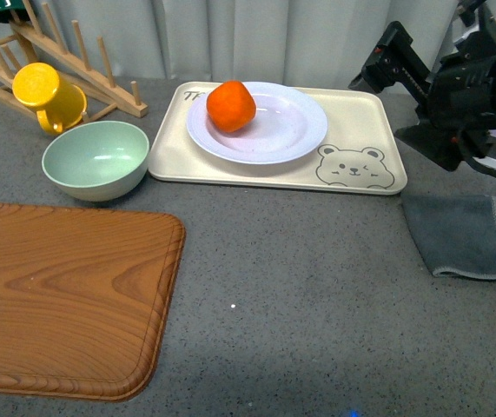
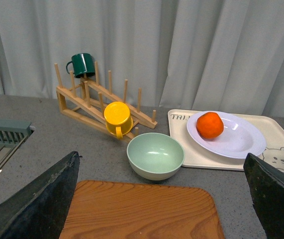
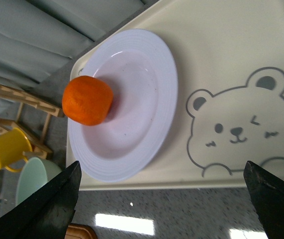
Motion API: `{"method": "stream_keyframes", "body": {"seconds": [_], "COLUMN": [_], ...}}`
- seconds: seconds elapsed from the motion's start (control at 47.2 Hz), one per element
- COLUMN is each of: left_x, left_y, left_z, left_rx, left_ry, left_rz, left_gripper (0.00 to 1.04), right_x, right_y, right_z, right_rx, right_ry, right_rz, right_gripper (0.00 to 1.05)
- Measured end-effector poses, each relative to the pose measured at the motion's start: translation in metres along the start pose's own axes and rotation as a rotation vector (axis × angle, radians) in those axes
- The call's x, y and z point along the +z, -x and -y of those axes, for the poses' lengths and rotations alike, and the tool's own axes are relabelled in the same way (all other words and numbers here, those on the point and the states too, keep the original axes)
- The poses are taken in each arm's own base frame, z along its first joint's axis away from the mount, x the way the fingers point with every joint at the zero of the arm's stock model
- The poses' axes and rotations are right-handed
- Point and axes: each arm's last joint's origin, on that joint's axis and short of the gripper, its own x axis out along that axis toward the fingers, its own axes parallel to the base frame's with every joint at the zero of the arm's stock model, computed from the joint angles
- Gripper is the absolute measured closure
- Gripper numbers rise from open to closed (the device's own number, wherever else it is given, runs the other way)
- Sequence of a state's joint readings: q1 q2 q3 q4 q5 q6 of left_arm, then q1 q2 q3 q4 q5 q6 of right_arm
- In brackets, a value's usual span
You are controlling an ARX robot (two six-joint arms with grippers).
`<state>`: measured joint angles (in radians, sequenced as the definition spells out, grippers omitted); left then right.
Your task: Place orange and plate with both arms
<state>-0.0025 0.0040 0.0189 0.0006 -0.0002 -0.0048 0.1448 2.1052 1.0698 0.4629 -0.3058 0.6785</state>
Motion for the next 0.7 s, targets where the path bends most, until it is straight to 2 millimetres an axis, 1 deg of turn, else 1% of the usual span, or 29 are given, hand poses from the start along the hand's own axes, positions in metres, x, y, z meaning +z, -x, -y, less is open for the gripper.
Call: {"method": "stream_keyframes", "body": {"seconds": [0.042,0.148,0.212,0.275,0.297,0.36,0.381,0.466,0.551,0.614,0.699], "left_x": [0.0,0.0,0.0,0.0,0.0,0.0,0.0,0.0,0.0,0.0,0.0], "left_y": [0.0,0.0,0.0,0.0,0.0,0.0,0.0,0.0,0.0,0.0,0.0], "left_z": [0.0,0.0,0.0,0.0,0.0,0.0,0.0,0.0,0.0,0.0,0.0], "left_rx": [0.0,0.0,0.0,0.0,0.0,0.0,0.0,0.0,0.0,0.0,0.0], "left_ry": [0.0,0.0,0.0,0.0,0.0,0.0,0.0,0.0,0.0,0.0,0.0], "left_rz": [0.0,0.0,0.0,0.0,0.0,0.0,0.0,0.0,0.0,0.0,0.0], "left_gripper": [0.06,0.06,0.06,0.06,0.06,0.06,0.06,0.06,0.06,0.06,0.06], "right_x": [-0.005,-0.016,-0.024,-0.031,-0.032,-0.04,-0.042,-0.052,-0.067,-0.077,-0.087], "right_y": [0.016,0.067,0.098,0.12,0.123,0.143,0.146,0.168,0.196,0.214,0.232], "right_z": [-0.002,-0.008,-0.008,-0.005,-0.005,0.0,0.001,0.008,0.013,0.014,0.014], "right_rx": [-0.043,-0.135,-0.174,-0.206,-0.213,-0.253,-0.259,-0.322,-0.382,-0.406,-0.426], "right_ry": [0.047,0.192,0.271,0.319,0.328,0.367,0.374,0.43,0.5,0.538,0.568], "right_rz": [0.026,0.115,0.157,0.185,0.189,0.216,0.219,0.255,0.287,0.309,0.327], "right_gripper": [0.09,0.09,0.09,0.09,0.09,0.09,0.09,0.09,0.09,0.09,0.09]}}
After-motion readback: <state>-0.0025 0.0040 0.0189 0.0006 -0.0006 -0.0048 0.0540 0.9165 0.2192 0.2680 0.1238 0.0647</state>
